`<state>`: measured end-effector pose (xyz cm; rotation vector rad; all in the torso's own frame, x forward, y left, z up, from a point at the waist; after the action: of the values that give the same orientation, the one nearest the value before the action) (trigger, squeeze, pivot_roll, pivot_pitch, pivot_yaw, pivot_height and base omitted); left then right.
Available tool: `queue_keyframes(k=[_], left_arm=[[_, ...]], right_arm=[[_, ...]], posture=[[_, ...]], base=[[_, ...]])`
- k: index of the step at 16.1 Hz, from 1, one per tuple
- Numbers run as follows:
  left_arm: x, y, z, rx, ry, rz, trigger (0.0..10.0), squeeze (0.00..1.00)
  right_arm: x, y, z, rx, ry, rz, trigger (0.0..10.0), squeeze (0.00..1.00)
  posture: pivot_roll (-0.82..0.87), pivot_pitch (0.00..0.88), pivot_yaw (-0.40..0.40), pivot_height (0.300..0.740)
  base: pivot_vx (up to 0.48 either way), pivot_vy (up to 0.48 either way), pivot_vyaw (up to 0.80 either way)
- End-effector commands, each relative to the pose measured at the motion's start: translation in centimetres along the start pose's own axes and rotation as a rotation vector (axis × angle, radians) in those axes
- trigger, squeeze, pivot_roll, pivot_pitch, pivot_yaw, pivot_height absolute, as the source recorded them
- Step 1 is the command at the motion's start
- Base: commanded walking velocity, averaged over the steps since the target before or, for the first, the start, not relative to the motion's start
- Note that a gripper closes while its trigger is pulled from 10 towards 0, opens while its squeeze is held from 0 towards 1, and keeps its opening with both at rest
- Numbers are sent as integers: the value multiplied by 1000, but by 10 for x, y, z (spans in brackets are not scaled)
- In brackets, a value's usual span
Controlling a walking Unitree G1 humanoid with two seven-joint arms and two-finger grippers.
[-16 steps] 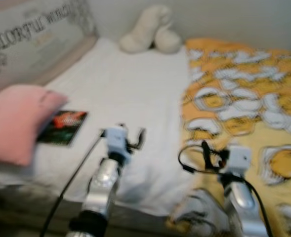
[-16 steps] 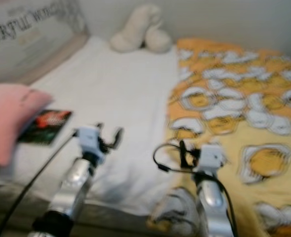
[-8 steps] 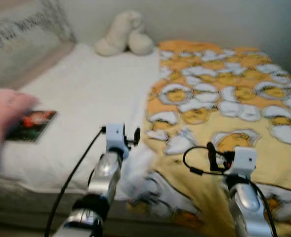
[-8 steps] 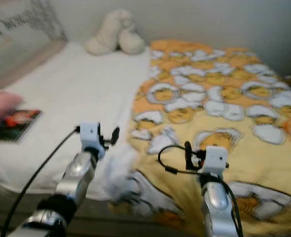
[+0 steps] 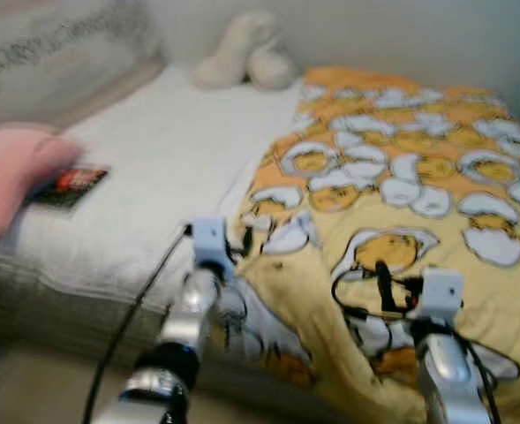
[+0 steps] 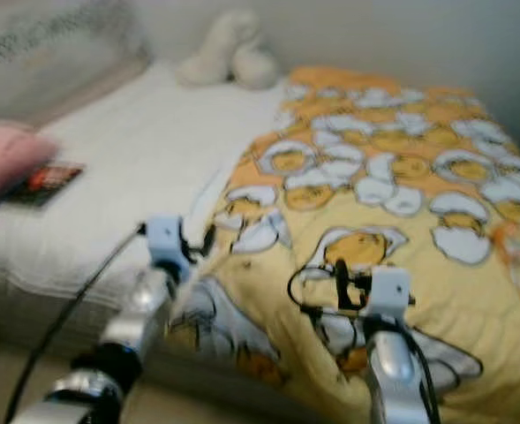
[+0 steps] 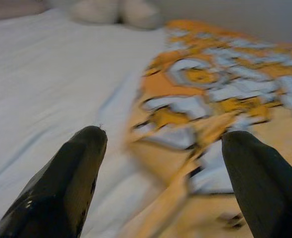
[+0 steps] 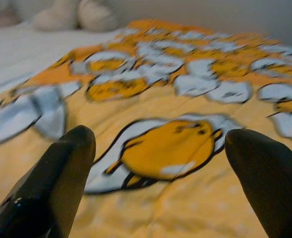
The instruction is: Clean up the room
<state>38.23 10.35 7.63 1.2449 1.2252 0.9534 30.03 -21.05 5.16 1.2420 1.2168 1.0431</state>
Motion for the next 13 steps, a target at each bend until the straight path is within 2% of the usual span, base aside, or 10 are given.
queue_keyframes(k=[1, 2, 4, 5, 7, 9, 12, 13], left_arm=[[7, 0, -1, 2, 21, 11, 10000, 0], [-3, 5, 1, -22, -45, 11, 10000, 0], [-11, 9, 4, -32, -77, 55, 10000, 0], [-17, 10, 5, -34, -118, 51, 10000, 0], [-18, 10, 5, -34, -129, 47, 10000, 0], [-20, 8, 4, -27, -153, 29, 10000, 0], [-16, 4, 4, -7, -140, 54, 10000, 0], [-13, 2, 4, 0, -121, 53, 10000, 1000]], right_arm=[[2, 4, 1, -17, 8, -8, 10000, 0], [-3, 2, 1, -10, -2, -15, 10000, 0], [-6, 3, 1, -16, -11, -26, 10000, 0], [-6, 4, 2, -26, -24, -20, 10000, 0], [-5, 5, 2, -29, -26, -20, 10000, 0], [3, 6, 3, -33, -6, -28, 10000, 0], [3, 3, -1, -33, -20, -23, 10000, 0], [3, 3, -2, -33, -21, -33, 10000, 0]], posture=[[-40, 0, 50, 740], [-40, 0, 50, 740], [-40, 0, 53, 740], [-42, 0, 56, 740], [-44, 0, 57, 740], [-50, 0, 65, 740], [-58, 0, 73, 740], [-62, 0, 77, 740]], base=[[0, -450, 663], [0, -450, 663], [0, -418, 656], [0, -424, 0], [0, -424, 0], [120, -418, -756], [250, -406, -758], [251, -409, 0]])
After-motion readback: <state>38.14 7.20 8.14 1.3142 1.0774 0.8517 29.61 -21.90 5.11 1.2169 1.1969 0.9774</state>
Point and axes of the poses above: a point about 5 cm out from each wrist's last joint towards the gripper, its own z axis pointing out of the wrist towards the gripper, its own y axis along the axis of the wrist's last joint, x = y × z, the point moved 4 cm from there along z, pointing out of the wrist towards the gripper, and after that the axes turned 3 degrees about -z, right-handed, at the moved point
